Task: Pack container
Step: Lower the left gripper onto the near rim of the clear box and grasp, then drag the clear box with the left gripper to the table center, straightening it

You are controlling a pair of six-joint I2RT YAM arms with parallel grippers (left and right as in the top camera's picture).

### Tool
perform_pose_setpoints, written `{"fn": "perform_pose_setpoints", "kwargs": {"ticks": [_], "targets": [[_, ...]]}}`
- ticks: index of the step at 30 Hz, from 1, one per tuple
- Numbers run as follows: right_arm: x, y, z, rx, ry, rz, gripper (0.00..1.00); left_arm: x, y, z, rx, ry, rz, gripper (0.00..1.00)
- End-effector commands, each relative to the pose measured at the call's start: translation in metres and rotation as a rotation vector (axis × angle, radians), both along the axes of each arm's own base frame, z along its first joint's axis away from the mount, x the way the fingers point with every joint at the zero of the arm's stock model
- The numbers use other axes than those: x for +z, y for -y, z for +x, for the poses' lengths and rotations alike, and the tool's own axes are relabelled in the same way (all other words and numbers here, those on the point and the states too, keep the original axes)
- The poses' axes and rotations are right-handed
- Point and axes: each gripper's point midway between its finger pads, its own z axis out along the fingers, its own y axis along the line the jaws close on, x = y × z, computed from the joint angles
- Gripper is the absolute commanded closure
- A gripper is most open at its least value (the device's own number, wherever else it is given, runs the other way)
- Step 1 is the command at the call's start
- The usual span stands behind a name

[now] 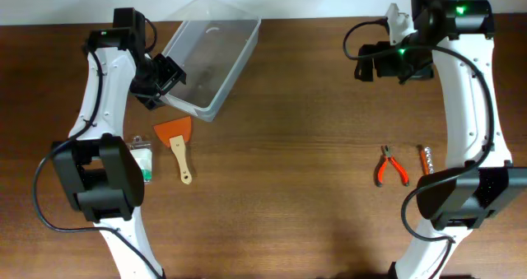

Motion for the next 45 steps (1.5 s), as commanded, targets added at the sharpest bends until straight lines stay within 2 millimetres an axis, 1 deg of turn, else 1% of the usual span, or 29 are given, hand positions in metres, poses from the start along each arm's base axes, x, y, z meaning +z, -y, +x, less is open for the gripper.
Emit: {"fn": "perform_pose_setpoints", "kwargs": {"ticks": [1,5,12,14,16,17,18,21,22,25,27,28,33,39,42,45], "targets": [[0.000,0.000,-0.002,0.013,0.002,-0.019,0.00,-0.013,-0.001,0.000,0.039,-0.037,-0.015,0.29],[0.000,0.000,-0.002,0.013,0.001,-0.019,0.00,-0.024,-0.001,-0.001,0.071,-0.071,-0.022,0.29],[0.000,0.000,-0.003,0.013,0.001,-0.019,0.00,-0.046,0.000,-0.006,0.071,-0.133,-0.025,0.30],[0.000,0.000,-0.003,0.013,-0.003,-0.019,0.00,-0.050,0.001,-0.007,0.070,-0.144,-0.030,0.39],[0.000,0.000,-0.004,0.013,-0.005,-0.018,0.00,-0.050,0.001,-0.007,0.070,-0.144,-0.030,0.54],[0.000,0.000,-0.004,0.013,-0.005,-0.018,0.00,-0.050,0.000,-0.006,0.071,-0.142,-0.030,0.60],[0.000,0.000,-0.004,0.013,-0.005,-0.018,0.00,-0.050,0.001,-0.006,0.070,-0.141,-0.030,0.63],[0.000,0.000,-0.004,0.013,-0.005,-0.019,0.00,-0.050,0.001,-0.006,0.070,-0.142,-0.030,0.66],[0.000,0.000,-0.004,0.013,-0.005,-0.018,0.00,-0.050,0.001,-0.006,0.070,-0.142,-0.030,0.70],[0.000,0.000,-0.004,0.013,-0.005,-0.019,0.00,-0.050,0.001,-0.006,0.070,-0.142,-0.031,0.88],[0.000,0.000,-0.004,0.013,-0.005,-0.019,0.00,-0.050,0.001,-0.006,0.070,-0.142,-0.031,0.97],[0.000,0.000,-0.004,0.013,-0.005,-0.018,0.00,-0.050,0.001,-0.006,0.069,-0.142,-0.034,0.98],[0.000,0.000,-0.003,0.014,-0.003,-0.019,0.00,-0.048,0.007,-0.006,0.064,-0.140,-0.072,0.98],[0.000,0.000,-0.003,0.014,-0.002,-0.019,0.00,-0.047,0.010,-0.005,0.042,-0.132,-0.083,0.98],[0.000,0.000,-0.003,0.014,-0.002,-0.019,0.00,-0.041,0.012,-0.001,0.005,-0.103,-0.094,0.98],[0.000,0.000,-0.003,0.014,-0.001,-0.019,0.00,-0.027,0.017,0.009,-0.042,-0.050,-0.117,0.98]]}}
